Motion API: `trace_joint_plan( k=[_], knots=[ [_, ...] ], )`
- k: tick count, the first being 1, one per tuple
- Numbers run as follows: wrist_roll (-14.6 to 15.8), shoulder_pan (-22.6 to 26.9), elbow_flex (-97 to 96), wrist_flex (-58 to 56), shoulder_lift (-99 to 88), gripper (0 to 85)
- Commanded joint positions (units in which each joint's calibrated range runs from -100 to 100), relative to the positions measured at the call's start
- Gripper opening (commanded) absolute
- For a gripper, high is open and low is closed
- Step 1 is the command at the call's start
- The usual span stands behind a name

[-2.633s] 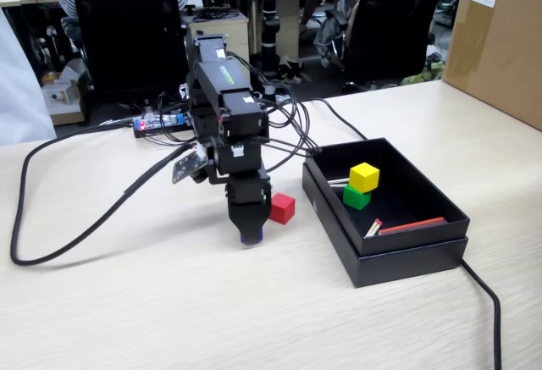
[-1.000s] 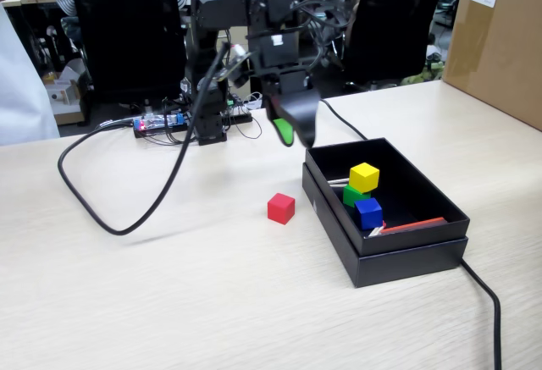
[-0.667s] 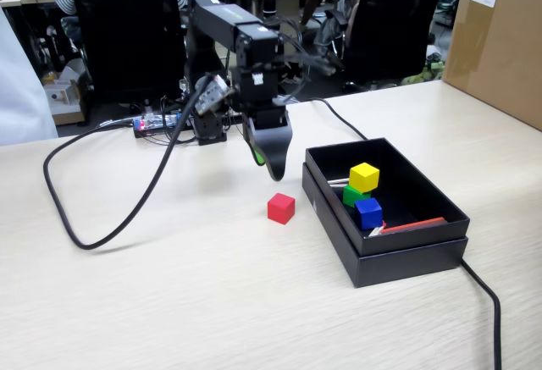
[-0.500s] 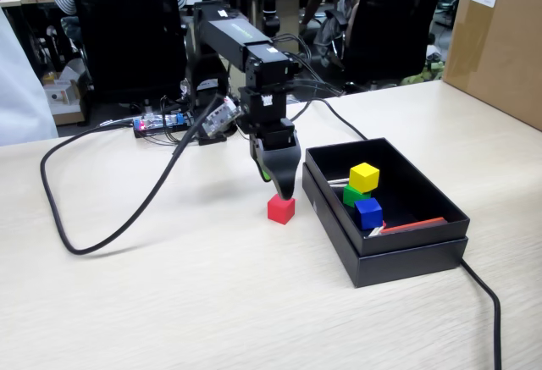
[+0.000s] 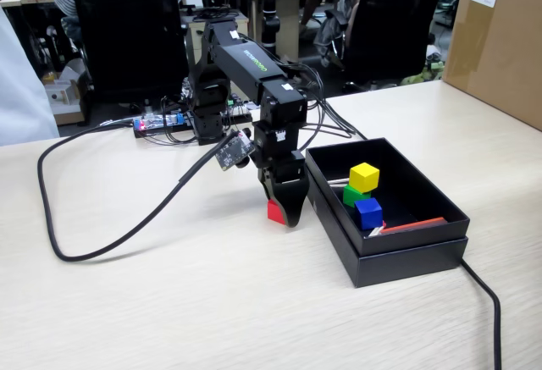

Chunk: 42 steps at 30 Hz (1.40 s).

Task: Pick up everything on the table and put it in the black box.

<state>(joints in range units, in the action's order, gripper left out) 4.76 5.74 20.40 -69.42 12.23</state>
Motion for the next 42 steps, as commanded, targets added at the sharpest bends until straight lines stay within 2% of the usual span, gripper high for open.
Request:
trace_joint_plan(
  k=[1,2,3,4,11,14,20,25,29,32,39,42],
  knots=[
    [1.37,-0.2,2.26,0.08,-2.54,25.4],
    [1.51,-0.24,2.08,0.08,-3.91,22.7],
    [1.76,-0.29,2.17,0.0,-7.36,14.1],
    [1.76,-0.34,2.26,0.0,-9.19,12.4],
    [1.56,0.44,6.62,-1.73,-26.4,11.6],
    [1.56,2.88,18.04,-1.82,-28.7,11.6],
    [2.05,6.64,34.18,-1.82,-15.5,11.7],
    [3.03,7.28,41.25,-1.73,2.05,11.8],
    [3.76,7.57,41.88,-1.73,8.59,12.6],
    [4.15,7.81,41.52,-1.99,10.89,27.3],
    [4.15,7.42,40.89,-2.07,6.3,28.1],
    [3.86,6.69,33.72,-2.07,-6.67,38.6]
  ],
)
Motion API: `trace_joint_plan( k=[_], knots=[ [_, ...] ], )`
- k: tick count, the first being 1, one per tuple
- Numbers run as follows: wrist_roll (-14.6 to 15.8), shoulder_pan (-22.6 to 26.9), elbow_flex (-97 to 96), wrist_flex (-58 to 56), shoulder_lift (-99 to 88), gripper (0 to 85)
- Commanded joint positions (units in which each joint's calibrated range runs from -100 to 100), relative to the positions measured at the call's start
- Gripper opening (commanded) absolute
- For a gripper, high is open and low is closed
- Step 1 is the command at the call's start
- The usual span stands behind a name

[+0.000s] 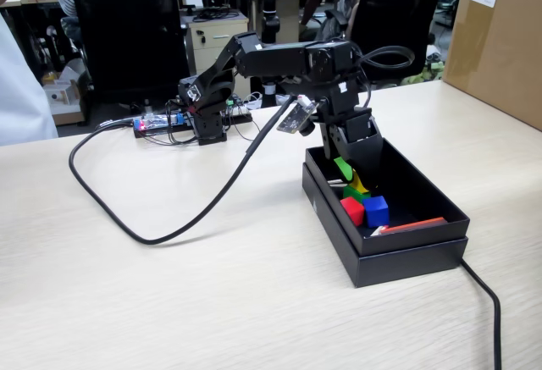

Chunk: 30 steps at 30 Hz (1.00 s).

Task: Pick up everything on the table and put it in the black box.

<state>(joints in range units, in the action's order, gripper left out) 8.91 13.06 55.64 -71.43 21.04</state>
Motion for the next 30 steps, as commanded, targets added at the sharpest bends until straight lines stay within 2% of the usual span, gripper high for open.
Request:
trace_joint_plan(
  k=[1,4,9,21,30],
  knots=[
    [-0.34,-1.03,-4.14,-0.06,-20.06,40.8],
    [-0.68,-2.49,-13.3,0.02,-34.75,46.4],
    [-1.51,-5.42,-35.69,2.44,-61.37,49.2],
    [-1.42,-9.57,-99.34,29.92,-116.33,48.8],
    [-3.47,-14.02,-121.55,44.6,-121.04,51.6]
  ],
)
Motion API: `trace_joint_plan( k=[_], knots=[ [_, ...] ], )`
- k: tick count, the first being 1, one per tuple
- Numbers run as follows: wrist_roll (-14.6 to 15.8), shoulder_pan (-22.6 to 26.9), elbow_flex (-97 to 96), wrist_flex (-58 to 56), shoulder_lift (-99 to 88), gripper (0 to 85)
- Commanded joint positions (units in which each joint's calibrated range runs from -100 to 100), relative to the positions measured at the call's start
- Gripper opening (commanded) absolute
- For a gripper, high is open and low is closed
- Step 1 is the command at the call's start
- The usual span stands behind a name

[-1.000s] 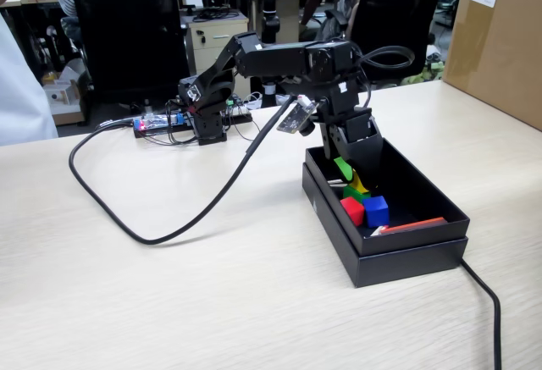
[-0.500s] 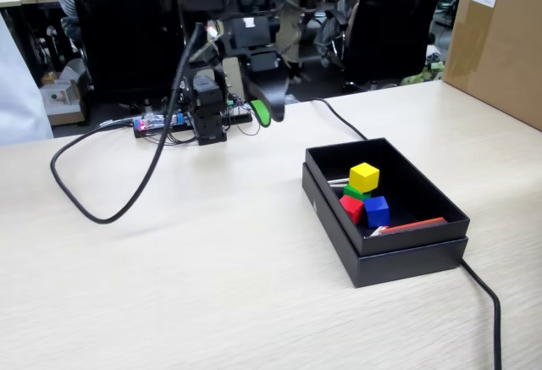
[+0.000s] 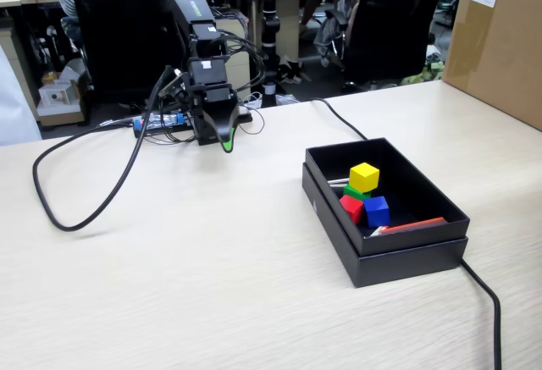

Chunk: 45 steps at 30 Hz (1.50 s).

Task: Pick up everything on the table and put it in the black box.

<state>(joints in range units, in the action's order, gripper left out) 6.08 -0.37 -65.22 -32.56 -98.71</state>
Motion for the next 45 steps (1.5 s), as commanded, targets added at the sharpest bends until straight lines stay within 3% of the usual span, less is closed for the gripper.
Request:
trace_joint_plan(
  k=[1,10,45],
  knots=[
    [-1.22,-0.73,-7.04,12.65,-1.29,51.6],
    [-2.78,-0.39,-30.06,33.9,-1.29,49.9],
    [-2.78,-0.44,-31.7,32.34,-1.29,49.1]
  ],
)
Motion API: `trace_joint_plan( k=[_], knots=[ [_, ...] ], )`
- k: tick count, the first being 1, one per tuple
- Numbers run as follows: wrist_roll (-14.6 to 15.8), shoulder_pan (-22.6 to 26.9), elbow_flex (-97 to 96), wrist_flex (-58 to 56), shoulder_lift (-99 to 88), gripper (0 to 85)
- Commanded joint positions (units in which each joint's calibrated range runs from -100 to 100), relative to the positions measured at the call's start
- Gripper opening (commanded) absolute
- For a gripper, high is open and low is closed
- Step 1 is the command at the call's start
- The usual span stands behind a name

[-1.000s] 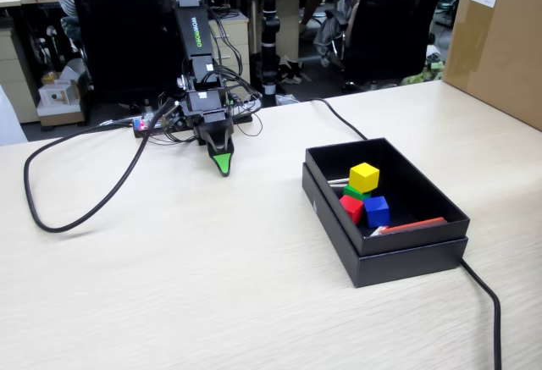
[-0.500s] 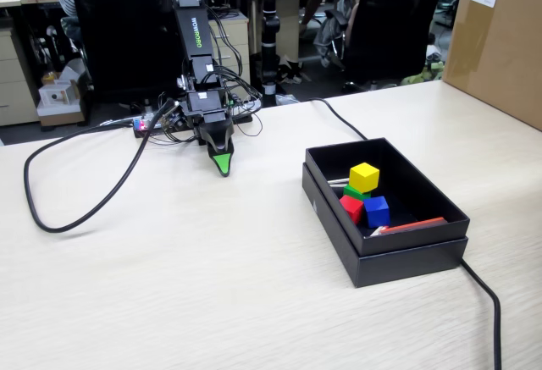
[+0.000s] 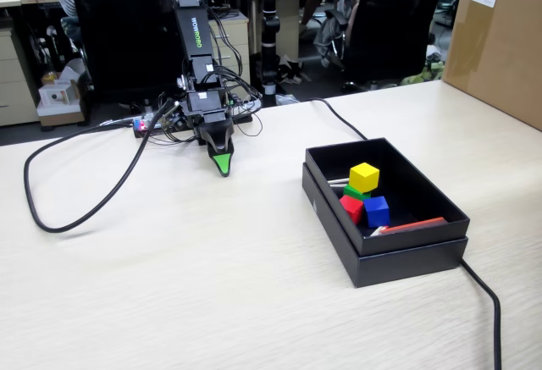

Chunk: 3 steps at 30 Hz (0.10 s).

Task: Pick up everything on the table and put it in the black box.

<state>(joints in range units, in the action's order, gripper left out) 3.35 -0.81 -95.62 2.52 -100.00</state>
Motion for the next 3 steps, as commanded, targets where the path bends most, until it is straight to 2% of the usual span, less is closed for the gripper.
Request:
trace_joint_plan(
  k=[1,3],
  knots=[
    [-0.05,0.0,-1.3,-2.73,0.0,49.1],
    [-0.05,0.0,-1.3,-2.73,0.0,49.1]
  ],
)
